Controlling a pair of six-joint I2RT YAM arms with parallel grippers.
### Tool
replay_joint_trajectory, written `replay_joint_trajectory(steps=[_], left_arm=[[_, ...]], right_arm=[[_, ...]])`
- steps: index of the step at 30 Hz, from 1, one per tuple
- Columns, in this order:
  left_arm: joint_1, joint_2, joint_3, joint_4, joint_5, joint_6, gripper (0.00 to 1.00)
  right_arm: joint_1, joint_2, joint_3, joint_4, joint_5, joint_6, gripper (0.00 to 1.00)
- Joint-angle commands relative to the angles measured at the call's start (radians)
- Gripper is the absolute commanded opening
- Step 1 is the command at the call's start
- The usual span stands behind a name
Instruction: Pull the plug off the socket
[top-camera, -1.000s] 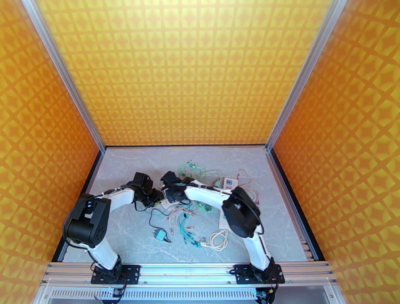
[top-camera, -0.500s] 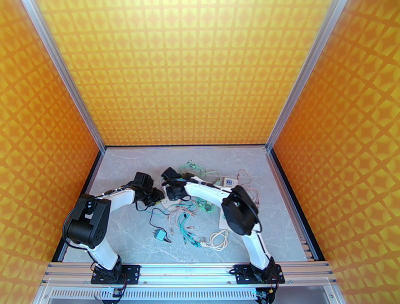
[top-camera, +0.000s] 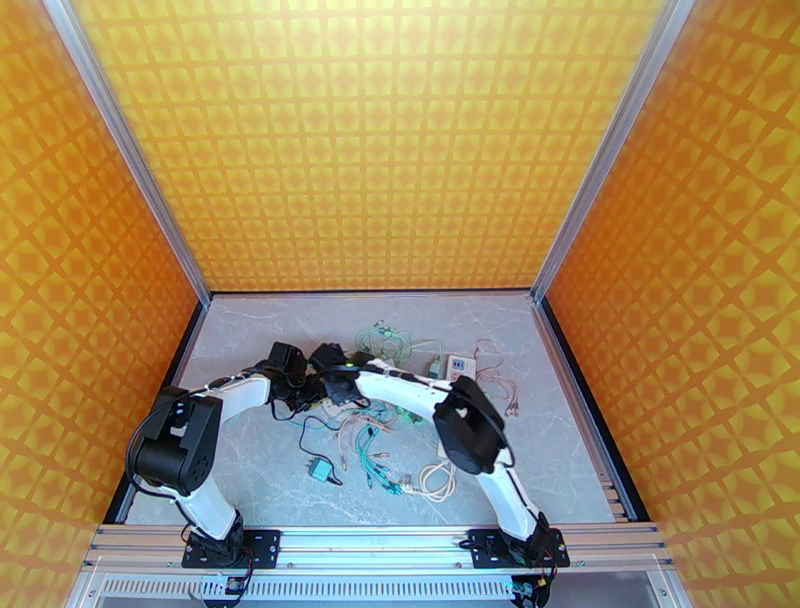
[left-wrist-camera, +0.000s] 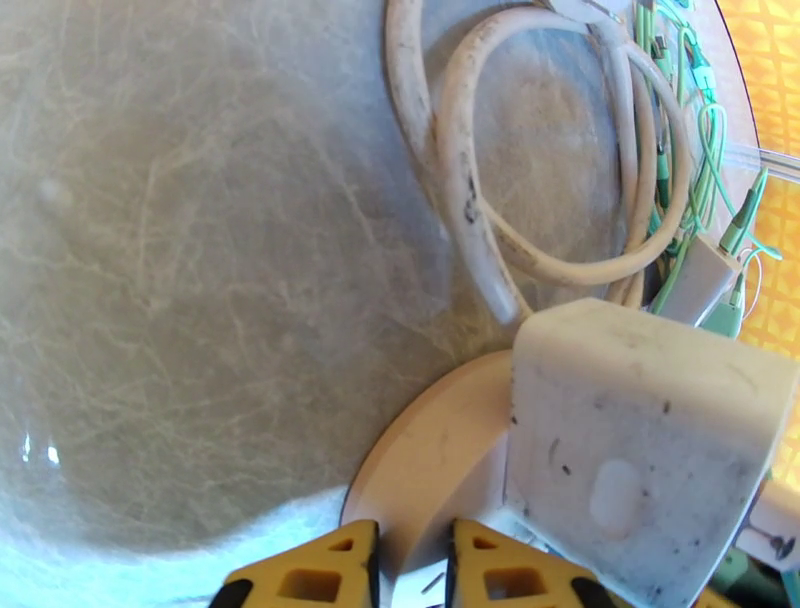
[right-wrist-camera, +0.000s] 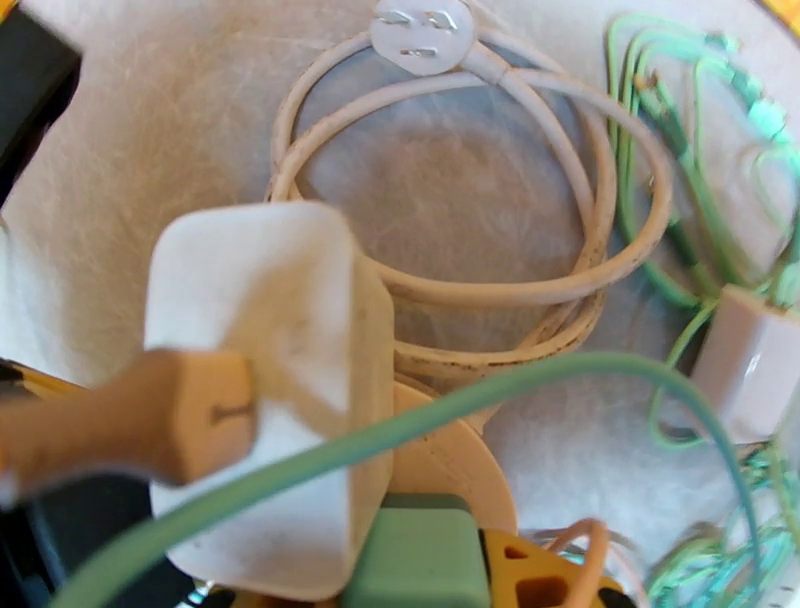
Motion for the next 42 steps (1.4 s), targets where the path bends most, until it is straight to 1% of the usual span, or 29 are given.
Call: replay_joint_trajectory(steps=[1,4,8,9,11,13,15,16,18,19,21,24,27,36,39,42], left_arm=[[-0.045,0.099,-0.058,-0.133,-0.039,0.018,0.19],[-0.046,0.099,-0.061,-0.133,-0.041,0.024,0.18],[-0.045,0.052,-0.054,-0.134,-0.034,0.032,0.19],[-0.045,0.033,-0.049,-0.131,-0.024,0.039,0.2],[-0.046,-0.001,-0.039,-0.12,0.007,0.049,0.27],[-0.047,-0.031,-0.034,-0.096,0.043,0.049,0.4],[-0.051,-0.049,-0.034,-0.07,0.069,0.045,0.5],[-0.058,-0.055,-0.034,-0.06,0.074,0.045,0.52],[-0.071,-0.051,-0.038,-0.049,0.075,0.045,0.54],[-0.071,-0.039,-0.041,-0.048,0.072,0.038,0.53],[-0.071,-0.012,-0.049,-0.043,0.057,0.027,0.46],[-0.071,0.021,-0.05,-0.059,0.005,0.023,0.38],[-0.073,0.052,-0.042,-0.092,-0.027,0.029,0.33],[-0.097,0.121,-0.04,-0.128,-0.085,0.016,0.27],[-0.099,0.137,-0.028,-0.148,-0.099,0.015,0.25],[-0.1,0.147,-0.026,-0.157,-0.101,0.015,0.24]], right_arm=[[-0.044,-0.065,-0.097,0.24,-0.291,0.127,0.14],[-0.08,-0.087,-0.136,0.29,-0.346,0.169,0.14],[-0.082,-0.079,-0.122,0.27,-0.335,0.163,0.15],[-0.082,-0.075,-0.118,0.259,-0.321,0.16,0.14],[-0.079,-0.066,-0.109,0.235,-0.295,0.152,0.14],[-0.067,-0.047,-0.077,0.181,-0.251,0.12,0.14],[-0.052,-0.028,-0.042,0.136,-0.221,0.093,0.14],[-0.045,-0.02,-0.031,0.123,-0.213,0.086,0.14],[-0.035,-0.011,-0.019,0.121,-0.209,0.082,0.14],[-0.029,-0.007,-0.014,0.123,-0.211,0.08,0.14],[-0.019,0.0,-0.004,0.121,-0.206,0.075,0.14],[-0.002,0.009,0.013,0.102,-0.193,0.061,0.14],[0.022,0.022,0.047,0.062,-0.158,0.031,0.15],[0.155,0.153,0.233,-0.09,-0.053,-0.006,0.14],[0.17,0.179,0.274,-0.121,-0.055,0.001,0.13],[0.164,0.159,0.259,-0.1,-0.058,0.003,0.12]])
